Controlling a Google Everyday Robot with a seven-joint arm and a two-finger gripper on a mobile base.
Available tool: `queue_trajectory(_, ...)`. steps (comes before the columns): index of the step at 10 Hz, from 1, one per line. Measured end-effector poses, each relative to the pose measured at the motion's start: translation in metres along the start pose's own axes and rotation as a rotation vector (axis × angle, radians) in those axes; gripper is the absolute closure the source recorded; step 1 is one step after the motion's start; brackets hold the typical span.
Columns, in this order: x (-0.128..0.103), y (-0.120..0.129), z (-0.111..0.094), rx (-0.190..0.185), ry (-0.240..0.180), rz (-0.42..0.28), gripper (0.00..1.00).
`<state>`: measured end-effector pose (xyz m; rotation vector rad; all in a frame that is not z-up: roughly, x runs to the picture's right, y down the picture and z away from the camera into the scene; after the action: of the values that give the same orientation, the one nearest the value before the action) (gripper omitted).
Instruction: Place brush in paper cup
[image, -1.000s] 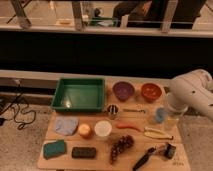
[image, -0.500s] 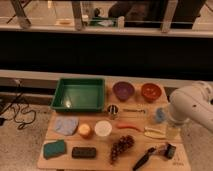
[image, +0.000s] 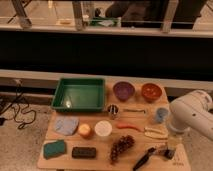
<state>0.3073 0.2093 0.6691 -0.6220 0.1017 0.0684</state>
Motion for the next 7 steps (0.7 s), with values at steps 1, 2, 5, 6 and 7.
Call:
queue_trajectory(1, 0.0022, 0.0024, 0.0033, -0.012, -0.011, 0.006, 0.20)
queue_trajectory(2, 0.0024, 0.0050, 0.0052, -0.022, -0.025, 0.008, 0.20)
queue_trajectory(5, 0.0031, 0.0115, 0.0078, -0.026, -0.048, 0.009, 0.20)
queue_trajectory(6, 0.0016, 0.0100, 0.0080, -0.024, -0.047, 0.005, 0.20)
queue_trajectory(7, 0.0024, 0.0097, 0.0078, -0.022, -0.045, 0.005, 0.20)
